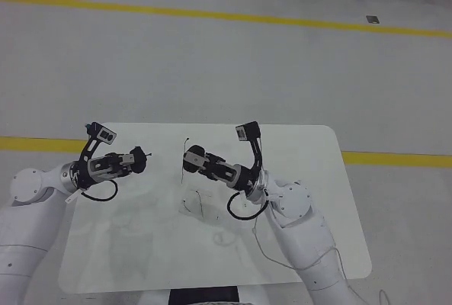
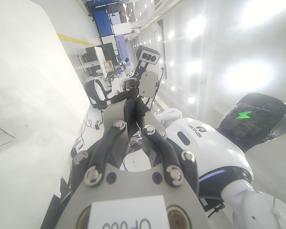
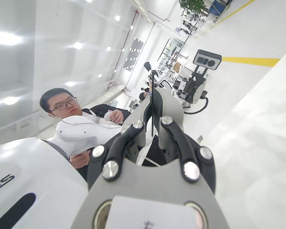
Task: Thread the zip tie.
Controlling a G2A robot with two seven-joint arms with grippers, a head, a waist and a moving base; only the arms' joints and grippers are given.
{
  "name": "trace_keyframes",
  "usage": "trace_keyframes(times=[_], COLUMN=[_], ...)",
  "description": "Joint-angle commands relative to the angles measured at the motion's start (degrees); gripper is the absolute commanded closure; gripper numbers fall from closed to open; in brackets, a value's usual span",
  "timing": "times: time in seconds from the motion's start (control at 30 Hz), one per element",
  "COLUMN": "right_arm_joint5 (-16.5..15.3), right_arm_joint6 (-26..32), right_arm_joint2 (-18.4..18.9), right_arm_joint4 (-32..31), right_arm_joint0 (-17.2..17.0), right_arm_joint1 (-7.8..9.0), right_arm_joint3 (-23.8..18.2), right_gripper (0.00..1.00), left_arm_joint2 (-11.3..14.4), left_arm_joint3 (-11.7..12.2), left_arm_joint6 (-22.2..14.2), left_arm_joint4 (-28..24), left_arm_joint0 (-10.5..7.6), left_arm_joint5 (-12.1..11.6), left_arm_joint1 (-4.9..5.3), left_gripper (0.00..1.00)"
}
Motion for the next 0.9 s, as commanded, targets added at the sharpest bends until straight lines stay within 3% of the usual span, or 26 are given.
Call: trace_keyframes(times=[0.0,0.1,0.27,0.57,0.7,0.87], right_arm_joint5=[0.0,0.0,0.0,0.0,0.0,0.0], right_arm_joint6=[0.0,-1.4,-2.4,-9.1,-17.8,-32.8], right_arm_joint2=[0.0,-0.2,-1.7,-7.2,-11.5,-19.4], right_arm_joint4=[0.0,-1.1,-6.1,-16.9,-24.0,-33.3], right_arm_joint0=[0.0,-0.1,1.8,6.3,8.4,12.0], right_arm_joint1=[0.00,0.03,0.06,0.47,1.51,4.22], right_arm_joint3=[0.0,0.0,-3.5,-4.6,-2.3,1.1], right_gripper=[1.00,1.00,1.00,1.00,1.00,1.00], left_arm_joint2=[0.0,0.0,1.8,2.9,2.9,2.9], left_arm_joint3=[0.0,0.0,-0.8,0.7,1.1,0.9], left_arm_joint6=[0.0,0.0,2.3,1.8,1.8,2.6], left_arm_joint4=[0.0,0.0,-0.5,-1.8,-2.2,-2.4], left_arm_joint0=[0.00,0.00,0.04,-0.76,-0.73,-0.48], left_arm_joint5=[0.0,0.0,5.1,9.5,9.9,10.0], left_arm_joint1=[0.00,0.00,0.02,0.35,0.54,0.75], left_gripper=[1.00,1.00,1.00,1.00,1.00,1.00])
